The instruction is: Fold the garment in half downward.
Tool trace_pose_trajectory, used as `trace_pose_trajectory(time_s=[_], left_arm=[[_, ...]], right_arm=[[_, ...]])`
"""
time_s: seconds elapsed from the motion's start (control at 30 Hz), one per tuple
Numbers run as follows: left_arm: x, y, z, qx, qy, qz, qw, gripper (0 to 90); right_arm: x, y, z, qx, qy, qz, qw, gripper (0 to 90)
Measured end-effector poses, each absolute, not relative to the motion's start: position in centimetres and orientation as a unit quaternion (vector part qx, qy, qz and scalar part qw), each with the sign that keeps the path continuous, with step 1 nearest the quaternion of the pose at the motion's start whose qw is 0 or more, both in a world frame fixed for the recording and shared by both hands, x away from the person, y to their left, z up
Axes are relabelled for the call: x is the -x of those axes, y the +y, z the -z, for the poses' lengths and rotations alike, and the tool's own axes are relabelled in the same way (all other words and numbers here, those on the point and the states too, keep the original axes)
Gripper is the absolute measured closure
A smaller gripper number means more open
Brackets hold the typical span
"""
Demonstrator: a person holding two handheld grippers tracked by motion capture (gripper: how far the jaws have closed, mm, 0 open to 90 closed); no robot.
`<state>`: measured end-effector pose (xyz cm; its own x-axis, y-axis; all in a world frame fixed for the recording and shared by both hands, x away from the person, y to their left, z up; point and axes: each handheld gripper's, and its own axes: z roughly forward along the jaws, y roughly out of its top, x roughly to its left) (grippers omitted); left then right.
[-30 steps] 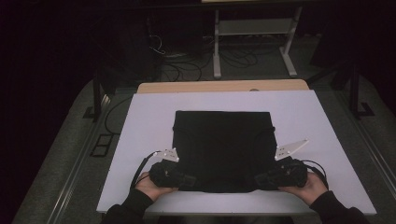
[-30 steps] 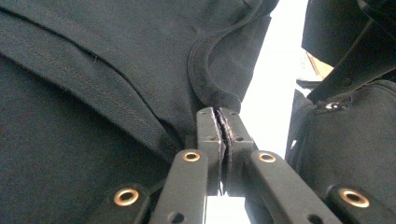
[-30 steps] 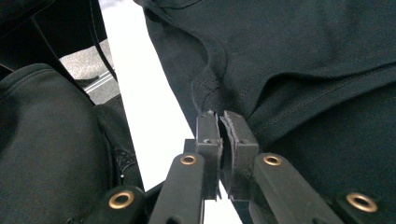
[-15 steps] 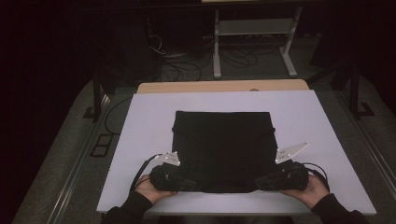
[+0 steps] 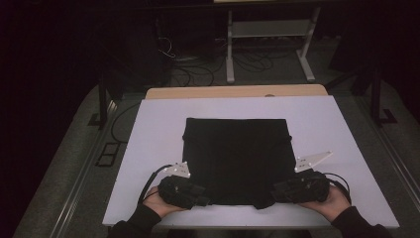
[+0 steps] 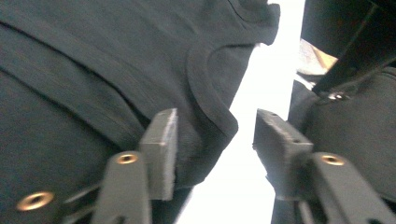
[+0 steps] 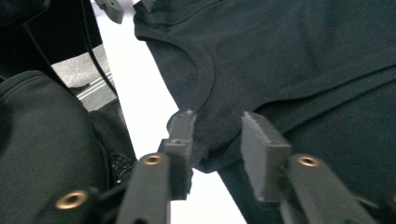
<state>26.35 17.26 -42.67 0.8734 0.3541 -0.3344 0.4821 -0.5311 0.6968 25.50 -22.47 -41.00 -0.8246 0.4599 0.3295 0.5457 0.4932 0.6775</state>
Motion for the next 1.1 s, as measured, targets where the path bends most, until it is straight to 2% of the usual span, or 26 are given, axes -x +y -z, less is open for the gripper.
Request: trace_pose_trajectory(time_s=[0.1, 0.37, 0.53, 0.73, 1.0, 1.1], left_arm=[[-26.2, 17.3, 42.5, -0.869, 0.243, 0.054, 0.428, 33.9], [-26.2, 17.5, 42.4, -0.862, 0.254, 0.022, 0.439, 11.9], [-26.4, 17.9, 42.4, -0.853, 0.274, 0.003, 0.443, 0.3], [-26.3, 18.8, 42.1, -0.842, 0.285, -0.019, 0.458, 0.0], [-26.0, 19.4, 42.2, -0.839, 0.29, -0.028, 0.46, 0.0], [-25.9, 19.5, 42.2, -0.837, 0.29, -0.03, 0.463, 0.0]], right_arm=[[-25.6, -22.7, 40.8, 0.296, -0.858, 0.417, 0.042, 47.2], [-25.9, -22.8, 40.2, 0.307, -0.842, 0.443, 0.025, 23.8], [-26.1, -22.6, 39.8, 0.311, -0.836, 0.452, 0.008, 13.9], [-26.5, -22.1, 39.3, 0.309, -0.834, 0.458, 0.002, 11.3], [-27.6, -21.5, 38.7, 0.323, -0.834, 0.447, -0.005, 0.2], [-28.3, -21.0, 38.4, 0.324, -0.834, 0.446, -0.013, 0.0]])
